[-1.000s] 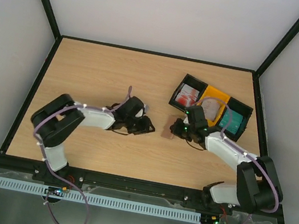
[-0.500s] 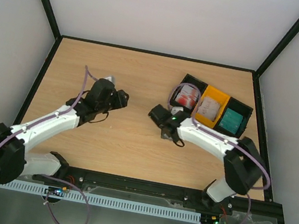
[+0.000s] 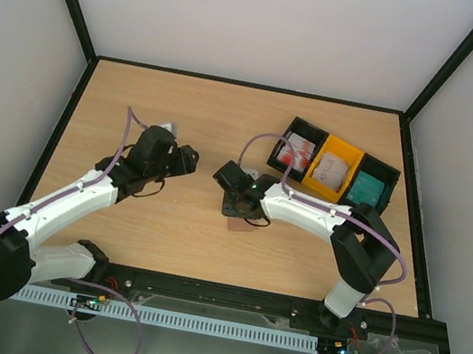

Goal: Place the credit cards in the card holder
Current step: Open the card holder at the center of the board.

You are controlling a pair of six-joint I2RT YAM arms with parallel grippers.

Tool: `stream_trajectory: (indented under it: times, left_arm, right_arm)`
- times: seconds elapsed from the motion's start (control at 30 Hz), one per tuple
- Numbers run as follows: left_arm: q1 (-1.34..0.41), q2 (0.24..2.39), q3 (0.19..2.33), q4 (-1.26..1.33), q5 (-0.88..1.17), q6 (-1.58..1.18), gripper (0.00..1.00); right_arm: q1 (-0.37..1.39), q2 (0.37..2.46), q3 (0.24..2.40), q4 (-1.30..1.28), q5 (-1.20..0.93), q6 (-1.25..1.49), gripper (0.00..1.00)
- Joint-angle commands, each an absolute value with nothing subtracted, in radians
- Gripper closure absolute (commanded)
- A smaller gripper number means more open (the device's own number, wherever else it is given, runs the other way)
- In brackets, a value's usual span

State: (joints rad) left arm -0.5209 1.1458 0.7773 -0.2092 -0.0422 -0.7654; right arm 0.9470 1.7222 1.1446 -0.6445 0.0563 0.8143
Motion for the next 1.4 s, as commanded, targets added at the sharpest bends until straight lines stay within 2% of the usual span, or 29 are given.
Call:
stream_trajectory:
  times: [0.0,0.13,0.23,0.4,0.57,0.83,1.0,1.37]
  left_arm:
    - [-0.515,1.145,0.738,-0.196,0.046,-0.774,0.30]
    - [-0.516,1.152,0.682,-0.121,0.145,-0.805,0.23]
    - [-0.519,1.186,0.656,-0.059,0.236,-0.840,0.22]
    - [-0.582,1.285,0.641,0.059,0.325,-0.890,0.32]
    - [-0.644,1.415,0.636,0.130,0.347,-0.961,0.40]
    - [-0.680,1.551,0.576,0.325,0.443,-1.086,0.41]
    - [-0.692,1.603,0.552,0.419,0.472,-1.144,0.46]
    - [-0.693,1.666,0.539,0.452,0.484,-1.141,0.52]
  right_arm:
    - [0.950,1.722,1.137,-0.500,-0.022,0.855,0.53]
    - [0.941,1.669,1.116,-0.464,-0.019,0.847,0.45]
    - [0.890,1.614,1.063,-0.438,-0.023,0.842,0.46]
    - [0.810,1.559,0.964,-0.444,0.001,0.761,0.51]
    - [0.806,1.581,0.966,-0.486,0.002,0.642,0.50]
    - [0.809,1.642,0.983,-0.474,-0.113,0.549,0.45]
    - [0.827,1.687,1.020,-0.508,-0.079,0.519,0.43]
    - [0.834,1.754,1.046,-0.520,-0.047,0.559,0.51]
